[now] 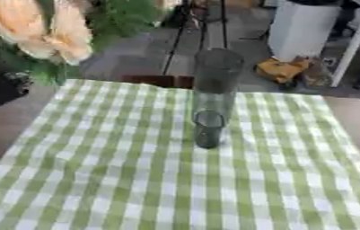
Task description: Arrange flowers into the vase.
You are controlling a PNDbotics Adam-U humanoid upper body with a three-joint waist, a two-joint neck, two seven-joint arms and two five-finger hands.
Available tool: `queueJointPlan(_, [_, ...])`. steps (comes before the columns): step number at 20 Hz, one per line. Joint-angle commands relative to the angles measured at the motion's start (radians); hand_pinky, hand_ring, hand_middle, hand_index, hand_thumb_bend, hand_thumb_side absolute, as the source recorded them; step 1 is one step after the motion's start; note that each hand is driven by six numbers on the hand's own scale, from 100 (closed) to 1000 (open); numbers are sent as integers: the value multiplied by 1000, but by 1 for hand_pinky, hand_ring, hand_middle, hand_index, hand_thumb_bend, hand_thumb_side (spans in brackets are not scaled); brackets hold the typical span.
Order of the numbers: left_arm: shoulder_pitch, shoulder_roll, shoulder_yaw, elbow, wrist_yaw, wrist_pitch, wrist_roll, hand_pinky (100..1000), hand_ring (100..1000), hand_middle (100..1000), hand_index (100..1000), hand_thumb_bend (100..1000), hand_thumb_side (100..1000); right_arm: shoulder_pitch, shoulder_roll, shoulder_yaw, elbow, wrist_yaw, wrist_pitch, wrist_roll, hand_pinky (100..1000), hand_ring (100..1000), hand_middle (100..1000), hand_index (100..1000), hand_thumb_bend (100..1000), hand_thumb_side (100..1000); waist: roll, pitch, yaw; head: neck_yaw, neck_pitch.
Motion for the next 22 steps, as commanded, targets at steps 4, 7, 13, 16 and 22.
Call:
queueJointPlan(4, [-30, -20, 48, 26, 213, -10, 195, 100, 100, 100, 100, 100, 776, -17, -21, -10, -16, -14, -1, -7, 753, 830, 829, 858, 100, 1000, 1, -20, -1, 15, -6])
queueJointPlan(7, [-47, -45, 61, 47, 314, -27, 276, 100, 100, 100, 100, 100, 787, -18, -21, -9, -16, -16, -1, -7, 754, 831, 829, 858, 100, 1000, 1, -21, -1, 25, -8])
queueJointPlan(13, [-87, -85, 75, 74, 486, -78, 413, 100, 100, 100, 100, 100, 807, -22, -22, -9, -16, -19, -1, -8, 753, 830, 828, 858, 100, 1000, 6, -22, 0, 34, -8])
queueJointPlan(16, [-110, -100, 80, 78, 513, -100, 451, 100, 100, 100, 100, 100, 808, -27, -23, -7, -16, -20, -2, -8, 752, 830, 828, 858, 100, 1000, 8, -23, 0, 40, -10])
queueJointPlan(22, [-160, -129, 93, 72, 475, -123, 471, 100, 100, 100, 100, 100, 812, -34, -24, -4, -16, -23, -1, -9, 752, 830, 827, 857, 100, 1000, 15, -25, -2, 47, -9])
